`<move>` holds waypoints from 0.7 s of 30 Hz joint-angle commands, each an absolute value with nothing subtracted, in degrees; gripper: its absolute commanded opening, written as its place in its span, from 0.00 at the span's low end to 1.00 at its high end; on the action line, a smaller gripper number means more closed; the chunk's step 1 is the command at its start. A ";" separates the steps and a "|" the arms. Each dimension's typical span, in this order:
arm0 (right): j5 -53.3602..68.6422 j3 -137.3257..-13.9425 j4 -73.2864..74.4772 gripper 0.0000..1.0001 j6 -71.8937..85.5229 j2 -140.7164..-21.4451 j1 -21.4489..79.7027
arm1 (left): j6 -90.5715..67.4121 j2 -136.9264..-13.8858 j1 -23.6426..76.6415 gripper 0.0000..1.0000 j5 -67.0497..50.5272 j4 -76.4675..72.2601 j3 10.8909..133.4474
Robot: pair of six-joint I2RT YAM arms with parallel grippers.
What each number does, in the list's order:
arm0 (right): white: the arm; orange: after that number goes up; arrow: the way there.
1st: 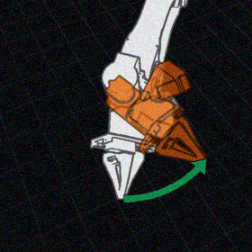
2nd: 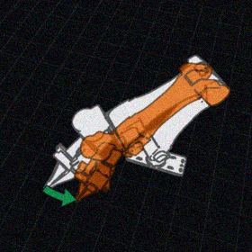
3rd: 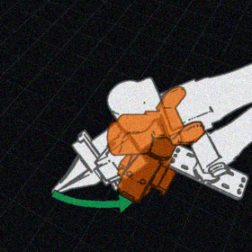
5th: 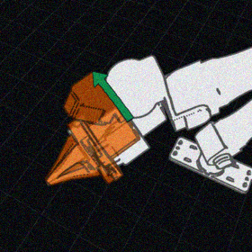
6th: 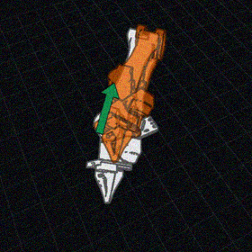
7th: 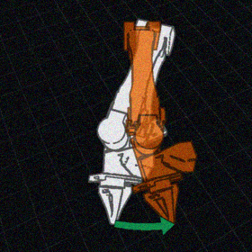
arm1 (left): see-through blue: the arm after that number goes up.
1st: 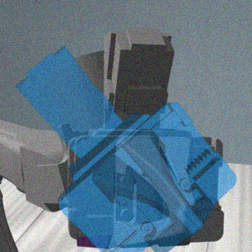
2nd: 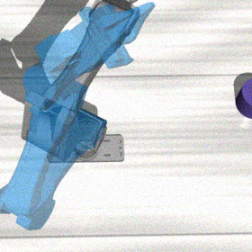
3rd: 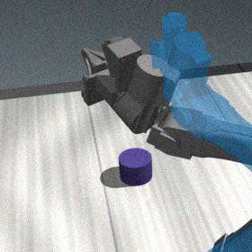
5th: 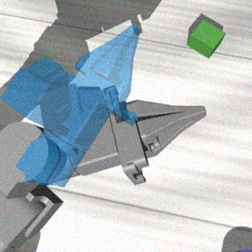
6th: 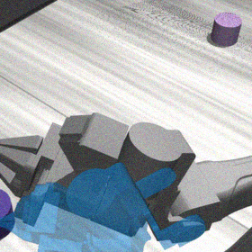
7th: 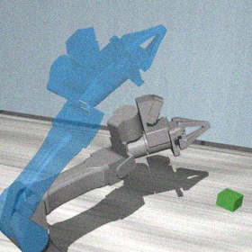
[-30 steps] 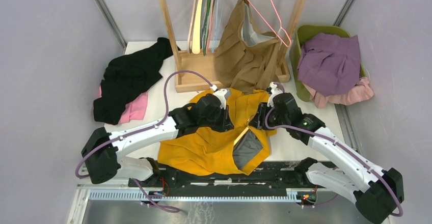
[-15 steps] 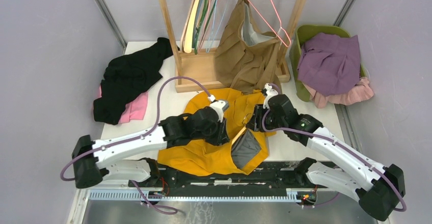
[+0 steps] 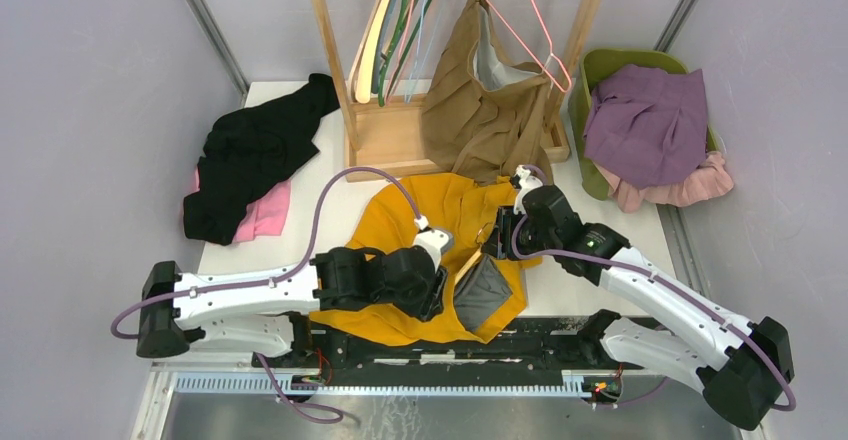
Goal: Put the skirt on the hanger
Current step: Adjust the skirt on the hanger.
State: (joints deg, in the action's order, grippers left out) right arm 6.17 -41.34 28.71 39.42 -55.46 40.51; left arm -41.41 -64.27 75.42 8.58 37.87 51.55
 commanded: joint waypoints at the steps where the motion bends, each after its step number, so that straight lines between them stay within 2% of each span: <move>1: 6.57 -43.54 26.30 0.42 39.71 -55.52 40.90 | -38.33 -65.27 78.49 0.53 11.97 37.88 52.79; 6: 6.82 -43.39 26.02 0.41 39.68 -55.35 40.92 | -36.11 -70.73 80.59 0.65 15.90 39.54 54.70; 18: 7.60 -43.59 25.40 0.39 39.57 -55.64 40.93 | -36.39 -79.83 83.67 0.67 25.98 41.11 60.27; 21: 7.73 -43.42 25.30 0.38 39.64 -55.48 40.95 | -35.96 -79.92 83.68 0.64 26.51 39.01 59.48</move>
